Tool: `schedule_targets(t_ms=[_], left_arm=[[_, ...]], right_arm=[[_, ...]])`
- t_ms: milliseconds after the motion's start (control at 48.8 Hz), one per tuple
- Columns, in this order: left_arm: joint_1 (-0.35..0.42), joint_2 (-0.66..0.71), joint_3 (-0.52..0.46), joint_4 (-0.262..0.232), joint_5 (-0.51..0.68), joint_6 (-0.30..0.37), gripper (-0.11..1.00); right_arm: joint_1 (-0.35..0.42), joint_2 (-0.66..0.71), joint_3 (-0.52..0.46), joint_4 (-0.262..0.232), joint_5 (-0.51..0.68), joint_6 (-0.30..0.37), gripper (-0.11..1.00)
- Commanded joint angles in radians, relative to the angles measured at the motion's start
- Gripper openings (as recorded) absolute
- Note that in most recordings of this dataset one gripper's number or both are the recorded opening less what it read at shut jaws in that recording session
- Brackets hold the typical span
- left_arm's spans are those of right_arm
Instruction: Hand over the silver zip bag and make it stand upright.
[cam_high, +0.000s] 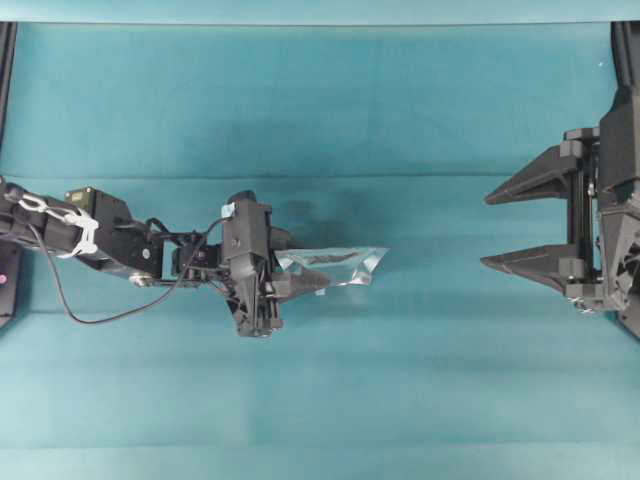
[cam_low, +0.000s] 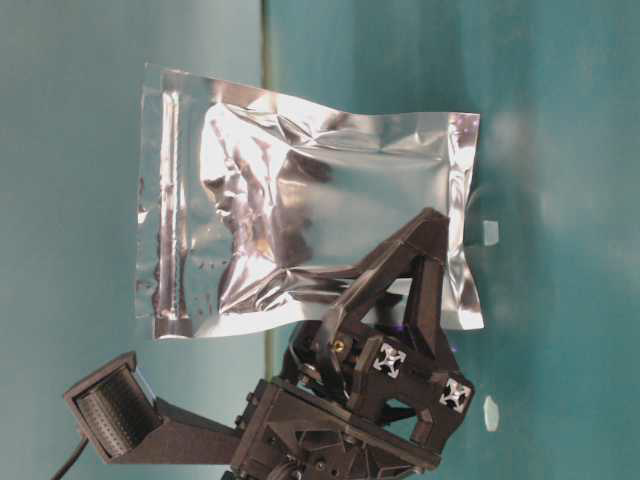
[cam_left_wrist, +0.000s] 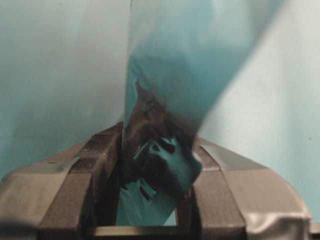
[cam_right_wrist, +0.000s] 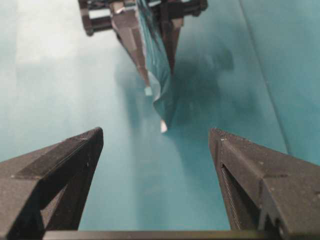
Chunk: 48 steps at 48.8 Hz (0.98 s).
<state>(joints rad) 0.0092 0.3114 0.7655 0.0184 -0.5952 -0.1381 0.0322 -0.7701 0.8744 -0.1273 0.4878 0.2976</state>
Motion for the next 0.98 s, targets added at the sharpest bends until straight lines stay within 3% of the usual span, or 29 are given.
schedule_targets(t_ms=[0,964], left_arm=[[-0.006,-0.002,0.003,0.003,0.006,-0.002,0.29],[-0.006,-0.002,0.000,0.003,0.006,-0.002,0.29]], right_arm=[[0.000,-0.003,-0.008,0.000,-0.009,0.009,0.88],[-0.002,-0.003,0.002,0.002,-0.025,0.009,0.88]])
